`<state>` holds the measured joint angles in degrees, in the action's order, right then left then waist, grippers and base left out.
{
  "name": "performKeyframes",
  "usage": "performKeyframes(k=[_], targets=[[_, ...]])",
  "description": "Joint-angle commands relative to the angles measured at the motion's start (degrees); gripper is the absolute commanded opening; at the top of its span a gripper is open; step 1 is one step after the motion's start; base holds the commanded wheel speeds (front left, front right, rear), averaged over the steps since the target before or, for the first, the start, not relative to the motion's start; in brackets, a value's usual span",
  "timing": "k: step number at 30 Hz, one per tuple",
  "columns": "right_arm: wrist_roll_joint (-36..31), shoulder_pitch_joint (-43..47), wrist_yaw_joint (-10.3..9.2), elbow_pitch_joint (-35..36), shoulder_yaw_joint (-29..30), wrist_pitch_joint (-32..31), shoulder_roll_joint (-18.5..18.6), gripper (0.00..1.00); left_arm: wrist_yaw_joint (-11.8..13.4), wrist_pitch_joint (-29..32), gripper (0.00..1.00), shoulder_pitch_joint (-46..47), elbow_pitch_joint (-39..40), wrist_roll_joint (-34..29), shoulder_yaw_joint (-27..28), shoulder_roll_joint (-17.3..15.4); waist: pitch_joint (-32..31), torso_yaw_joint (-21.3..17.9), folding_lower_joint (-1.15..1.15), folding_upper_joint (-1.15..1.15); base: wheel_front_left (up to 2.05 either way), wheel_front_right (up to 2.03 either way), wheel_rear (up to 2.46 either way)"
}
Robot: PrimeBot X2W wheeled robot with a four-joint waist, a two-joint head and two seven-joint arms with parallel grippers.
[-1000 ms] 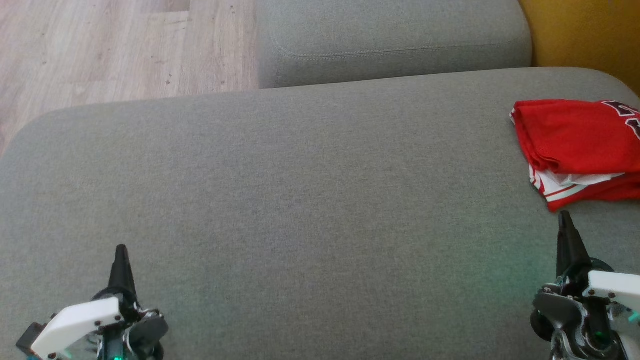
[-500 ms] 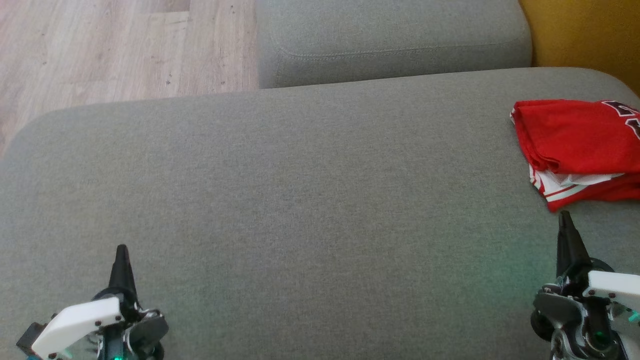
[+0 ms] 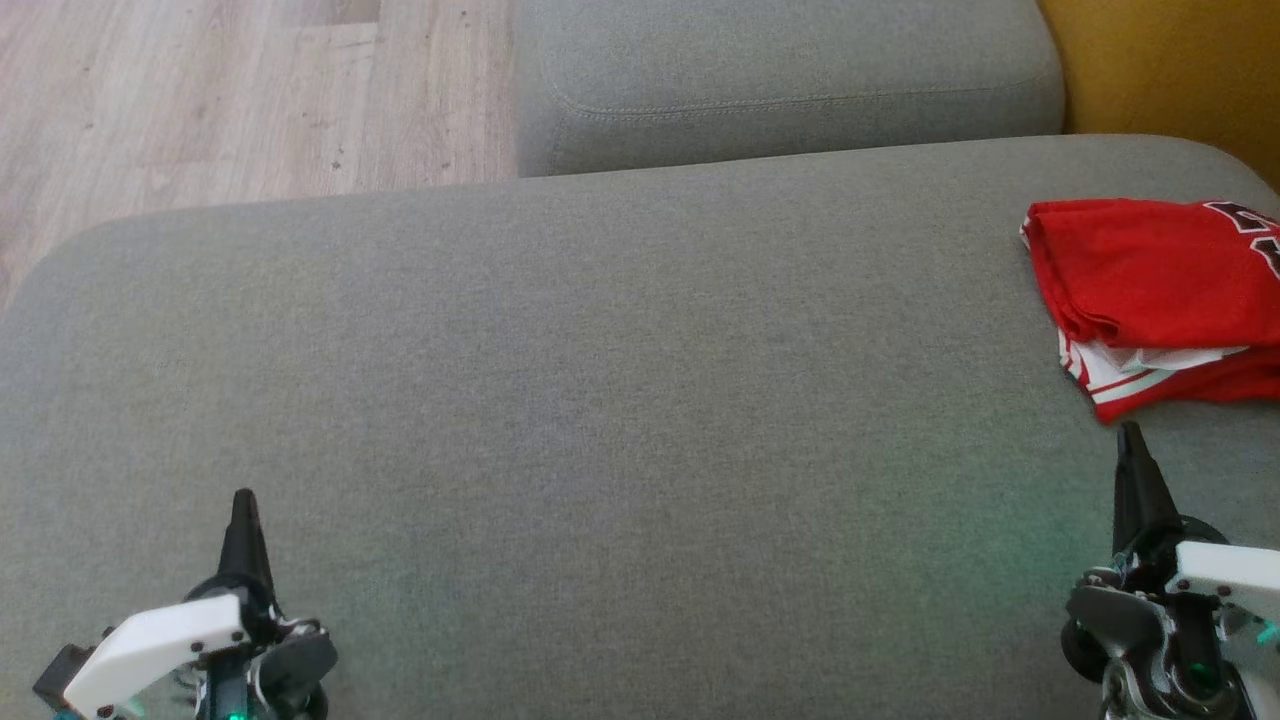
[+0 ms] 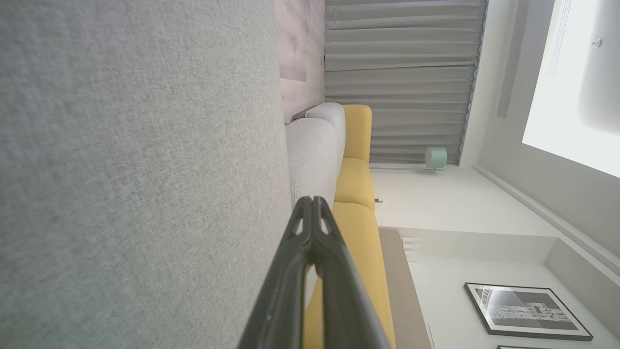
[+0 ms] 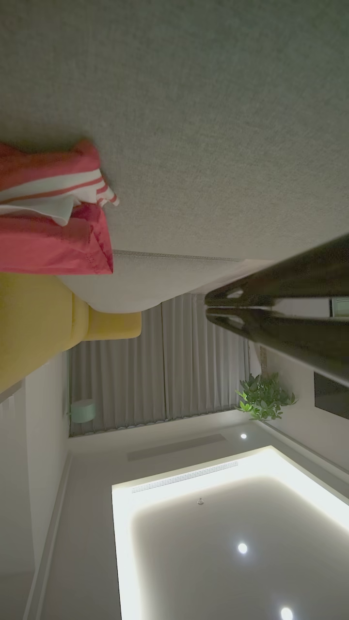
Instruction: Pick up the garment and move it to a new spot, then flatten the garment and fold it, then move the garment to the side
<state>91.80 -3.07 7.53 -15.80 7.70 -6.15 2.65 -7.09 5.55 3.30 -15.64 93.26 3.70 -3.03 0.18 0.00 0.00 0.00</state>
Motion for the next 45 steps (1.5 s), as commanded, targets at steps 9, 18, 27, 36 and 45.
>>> performKeyframes(k=[9,18,27,36,45], targets=[[0.3,-3.1,-0.04,1.8,-1.1,-0.4,0.2,0.00,-0.4,0.4,0.00,2.8,1.6,-0.5,2.1,-0.4,0.0,0.0,0.00,0.00,0.00,0.00,0.00],[0.3,-3.1,-0.04,1.8,-1.1,-0.4,0.2,0.00,-0.4,0.4,0.00,2.8,1.6,-0.6,2.2,-0.3,0.0,0.0,0.00,0.00,0.00,0.00,0.00],[0.3,-3.1,-0.04,1.8,-1.1,-0.4,0.2,0.00,-0.4,0.5,0.00,2.8,1.6,-0.7,2.3,-0.3,0.0,0.0,0.00,0.00,0.00,0.00,0.00],[0.3,-3.1,-0.04,1.8,-1.1,-0.4,0.2,0.00,-0.4,0.6,0.00,2.8,1.6,-0.7,2.4,-0.2,0.0,0.0,0.00,0.00,0.00,0.00,0.00],[0.3,-3.1,-0.04,1.8,-1.1,-0.4,0.2,0.00,-0.4,0.6,0.00,2.9,1.6,-0.8,2.4,-0.2,0.0,0.0,0.00,0.00,0.00,0.00,0.00]])
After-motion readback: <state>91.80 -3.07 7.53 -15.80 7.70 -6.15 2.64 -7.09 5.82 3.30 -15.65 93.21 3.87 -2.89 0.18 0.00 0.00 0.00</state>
